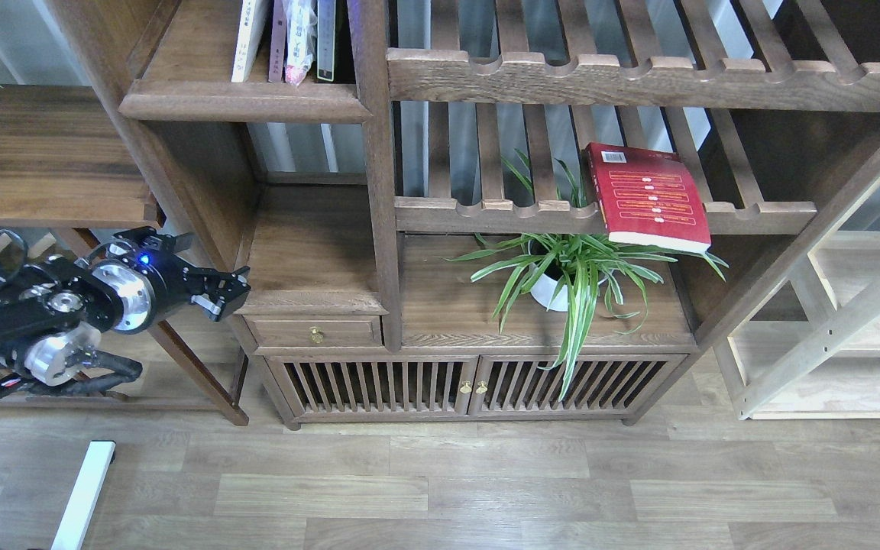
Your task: Organize books on shelf
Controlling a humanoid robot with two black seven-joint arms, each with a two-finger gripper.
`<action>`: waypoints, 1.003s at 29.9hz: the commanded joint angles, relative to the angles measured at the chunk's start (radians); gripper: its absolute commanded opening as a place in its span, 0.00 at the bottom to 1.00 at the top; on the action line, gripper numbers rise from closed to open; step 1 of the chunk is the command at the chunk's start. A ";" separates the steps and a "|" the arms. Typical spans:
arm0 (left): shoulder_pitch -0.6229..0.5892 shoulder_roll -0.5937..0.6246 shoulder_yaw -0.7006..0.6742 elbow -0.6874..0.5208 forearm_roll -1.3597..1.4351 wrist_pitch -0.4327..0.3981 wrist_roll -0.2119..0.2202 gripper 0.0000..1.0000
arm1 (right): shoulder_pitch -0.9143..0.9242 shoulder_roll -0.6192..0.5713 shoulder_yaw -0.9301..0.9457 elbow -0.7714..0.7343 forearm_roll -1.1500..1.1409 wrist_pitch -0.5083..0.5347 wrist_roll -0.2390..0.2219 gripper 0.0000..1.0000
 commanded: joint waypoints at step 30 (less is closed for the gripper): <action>-0.008 -0.189 0.020 0.071 0.000 -0.011 -0.003 0.87 | -0.292 0.509 -0.100 0.002 0.082 -0.349 0.000 0.02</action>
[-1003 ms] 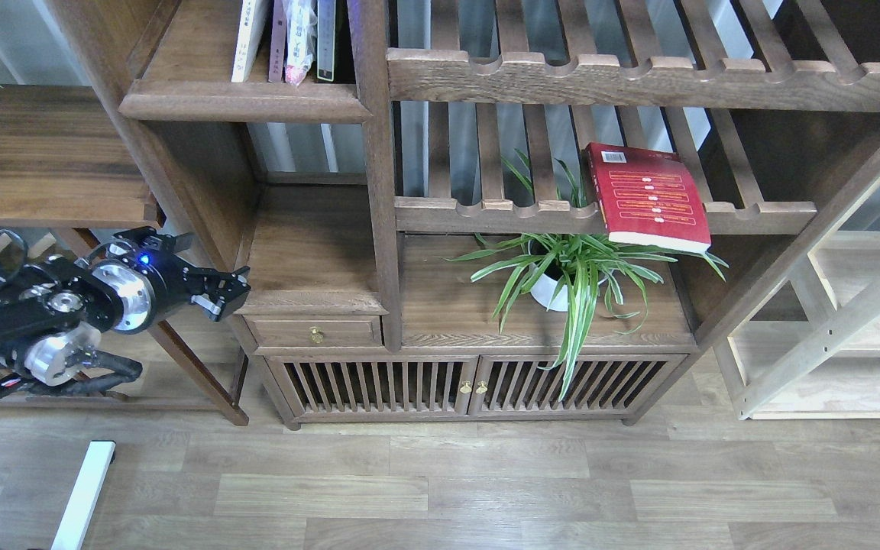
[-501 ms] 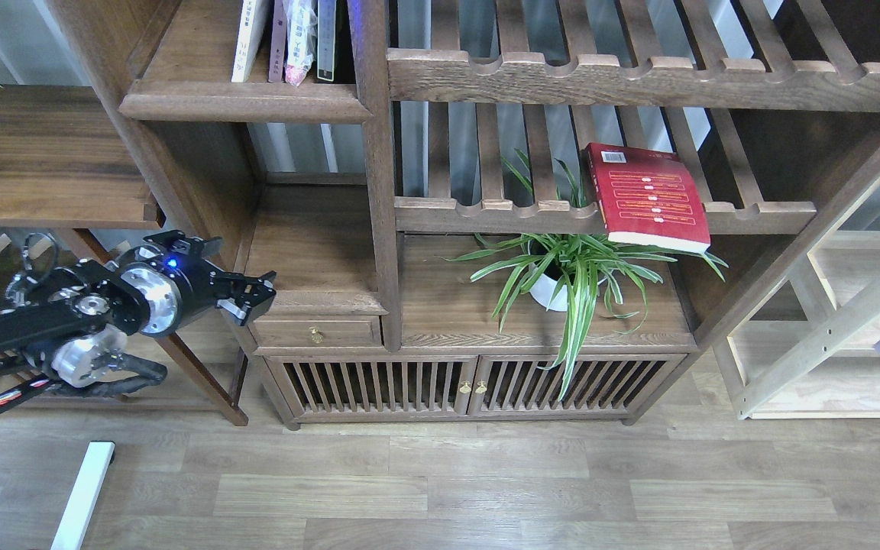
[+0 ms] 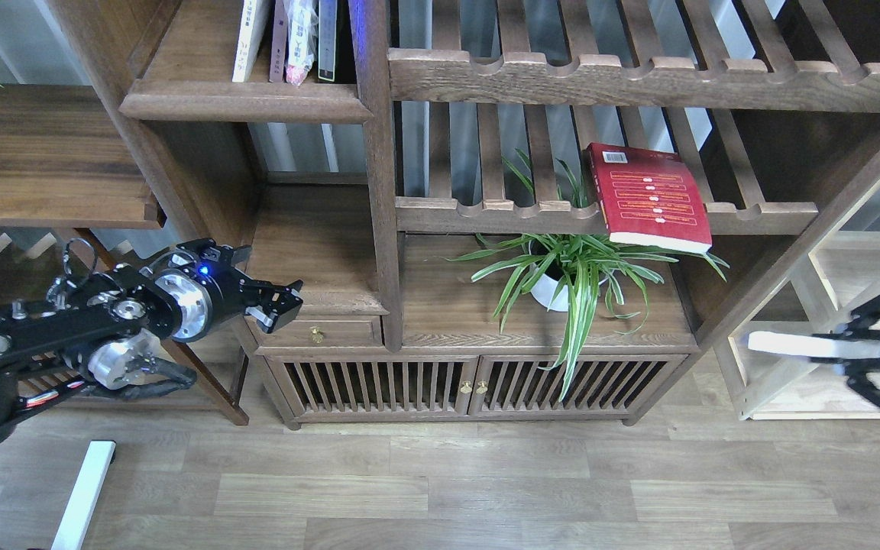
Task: Organize books on shelf
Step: 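Bring the held book down toward the left gripper in front of the shelf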
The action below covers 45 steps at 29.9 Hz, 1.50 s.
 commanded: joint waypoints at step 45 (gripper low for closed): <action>0.045 -0.260 0.051 0.091 0.490 -0.590 -0.043 0.97 | -0.376 0.616 0.333 -0.015 0.045 -0.135 0.000 0.03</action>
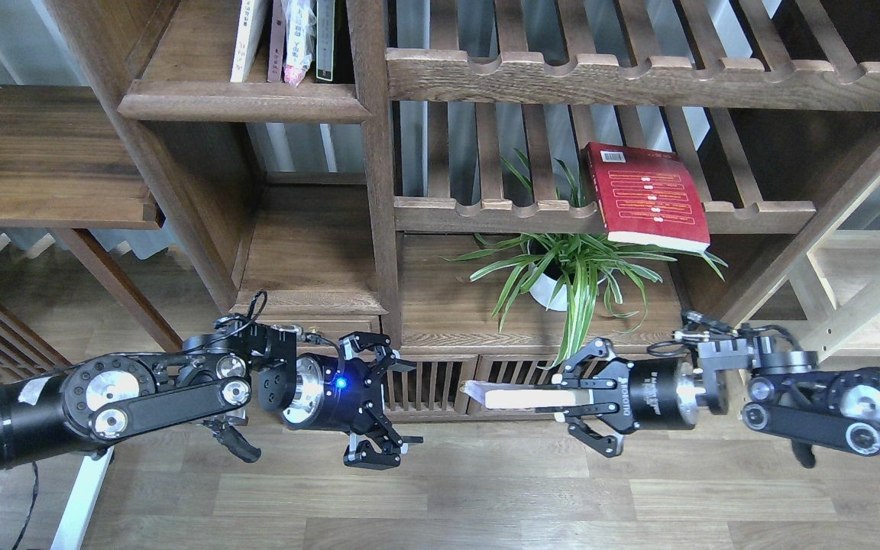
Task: Organize books on shelf
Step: 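Bring the held book down toward the left gripper in front of the shelf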
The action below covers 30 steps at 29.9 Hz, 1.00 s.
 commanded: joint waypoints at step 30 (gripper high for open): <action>0.033 -0.016 0.012 0.041 0.179 0.031 -0.115 0.94 | 0.086 0.178 0.066 0.034 0.036 0.015 0.000 0.03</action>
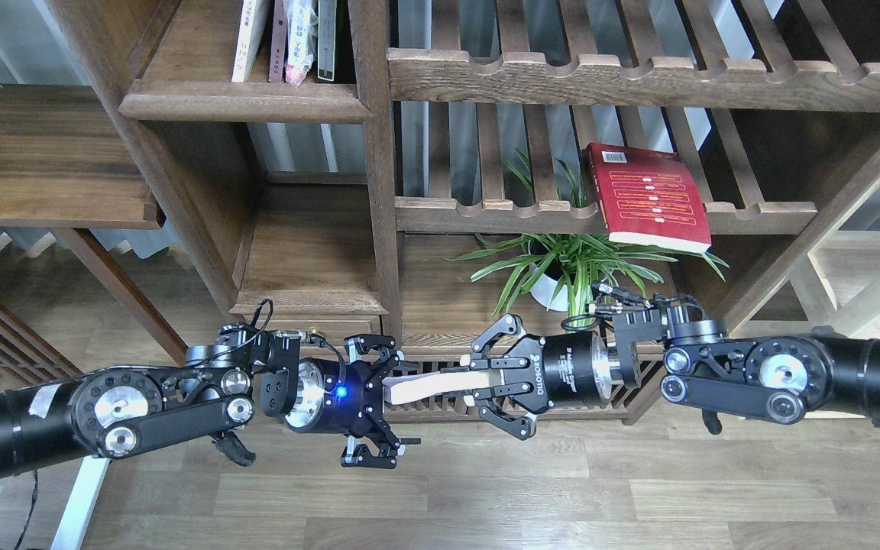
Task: Organize books on shelf
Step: 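Bring the held book down toward the left gripper in front of the shelf, then grasp the book edge with the left gripper, then open the right gripper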
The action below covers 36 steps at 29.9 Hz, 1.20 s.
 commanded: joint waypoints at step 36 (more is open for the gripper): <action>0.062 -0.018 -0.006 0.035 0.091 0.190 -0.099 0.00 | 0.001 -0.011 0.001 0.005 0.028 0.032 0.001 0.05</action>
